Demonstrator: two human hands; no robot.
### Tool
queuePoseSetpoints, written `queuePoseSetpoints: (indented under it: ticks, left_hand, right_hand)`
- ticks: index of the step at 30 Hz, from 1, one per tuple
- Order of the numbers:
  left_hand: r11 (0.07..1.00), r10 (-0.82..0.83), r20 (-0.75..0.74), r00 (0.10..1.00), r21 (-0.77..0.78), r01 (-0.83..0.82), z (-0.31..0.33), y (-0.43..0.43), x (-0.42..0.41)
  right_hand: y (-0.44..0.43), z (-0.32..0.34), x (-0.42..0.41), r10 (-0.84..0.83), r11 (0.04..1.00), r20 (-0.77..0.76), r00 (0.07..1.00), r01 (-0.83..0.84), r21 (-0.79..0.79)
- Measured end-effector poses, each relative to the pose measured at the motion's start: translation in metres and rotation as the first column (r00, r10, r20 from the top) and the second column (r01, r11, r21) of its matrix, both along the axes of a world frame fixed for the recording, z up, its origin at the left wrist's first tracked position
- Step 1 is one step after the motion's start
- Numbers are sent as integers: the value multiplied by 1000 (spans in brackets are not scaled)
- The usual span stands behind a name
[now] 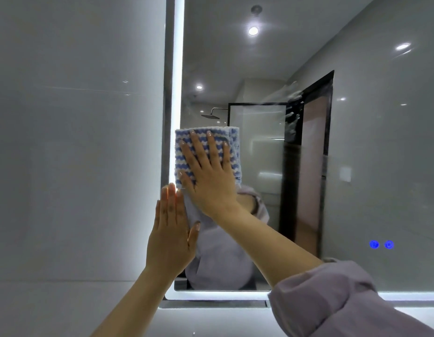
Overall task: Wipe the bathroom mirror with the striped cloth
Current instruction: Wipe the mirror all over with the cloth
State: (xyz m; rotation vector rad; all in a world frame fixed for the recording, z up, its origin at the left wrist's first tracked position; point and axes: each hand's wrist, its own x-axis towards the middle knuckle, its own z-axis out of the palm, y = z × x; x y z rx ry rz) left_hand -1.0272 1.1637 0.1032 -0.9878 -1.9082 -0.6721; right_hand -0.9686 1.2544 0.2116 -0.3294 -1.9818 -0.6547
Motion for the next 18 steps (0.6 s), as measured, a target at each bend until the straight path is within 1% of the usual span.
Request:
queuePoseSetpoints:
  ticks: [6, 11, 18]
  left_hand:
    - [1000, -3, -10, 1000, 12, 3, 0, 1, 0]
    - [1000, 18, -45, 999, 6, -18, -2, 3, -4]
    - [997, 64, -94, 994, -30, -68, -2, 1, -6]
  right_hand:
    - [-13, 7, -14, 9, 1000, 49, 999, -10, 12]
    - [-16, 16, -15, -48, 996, 104, 993, 39, 86]
    - [-16, 17, -12, -58, 995, 101, 993, 49, 85]
